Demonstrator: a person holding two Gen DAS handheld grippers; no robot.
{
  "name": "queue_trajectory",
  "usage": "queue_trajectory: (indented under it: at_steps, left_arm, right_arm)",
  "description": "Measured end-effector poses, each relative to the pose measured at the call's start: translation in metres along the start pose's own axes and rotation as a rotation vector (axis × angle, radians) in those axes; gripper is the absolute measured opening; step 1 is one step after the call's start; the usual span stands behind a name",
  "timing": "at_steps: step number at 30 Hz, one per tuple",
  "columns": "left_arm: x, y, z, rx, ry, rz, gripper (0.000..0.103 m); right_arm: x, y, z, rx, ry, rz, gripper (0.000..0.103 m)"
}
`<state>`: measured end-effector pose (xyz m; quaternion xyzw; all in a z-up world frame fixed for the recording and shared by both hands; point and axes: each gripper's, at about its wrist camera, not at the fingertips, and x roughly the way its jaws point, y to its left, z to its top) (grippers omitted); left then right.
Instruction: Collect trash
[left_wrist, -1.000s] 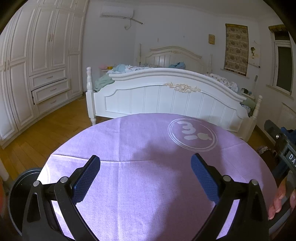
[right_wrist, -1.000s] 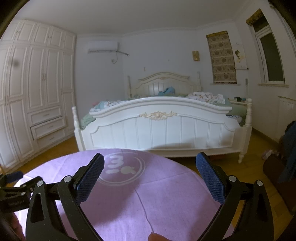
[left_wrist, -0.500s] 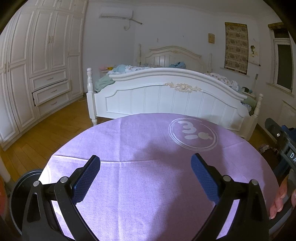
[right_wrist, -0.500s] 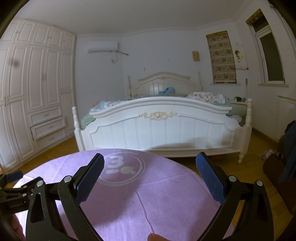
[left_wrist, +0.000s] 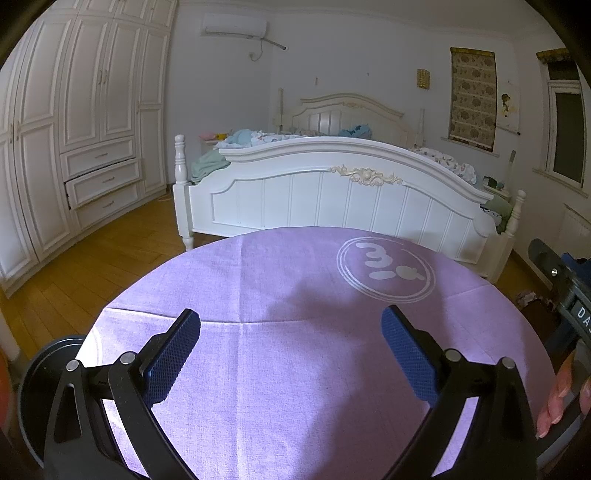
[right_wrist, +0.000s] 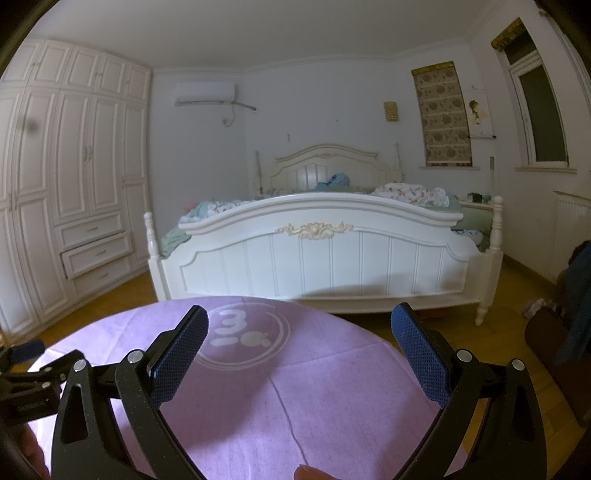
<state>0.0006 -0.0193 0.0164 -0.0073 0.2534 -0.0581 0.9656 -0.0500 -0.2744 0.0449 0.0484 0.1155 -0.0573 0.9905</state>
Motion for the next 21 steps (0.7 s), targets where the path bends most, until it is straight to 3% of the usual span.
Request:
queue_trajectory:
  at_steps: [21]
  left_arm:
    - [-0.0010, 0.0026, 0.0011, -0.012, -0.004, -0.006, 0.098]
  right_arm:
    - [0.0023, -0.0020, 0.0013, -0.001, 0.000, 0.002, 0.098]
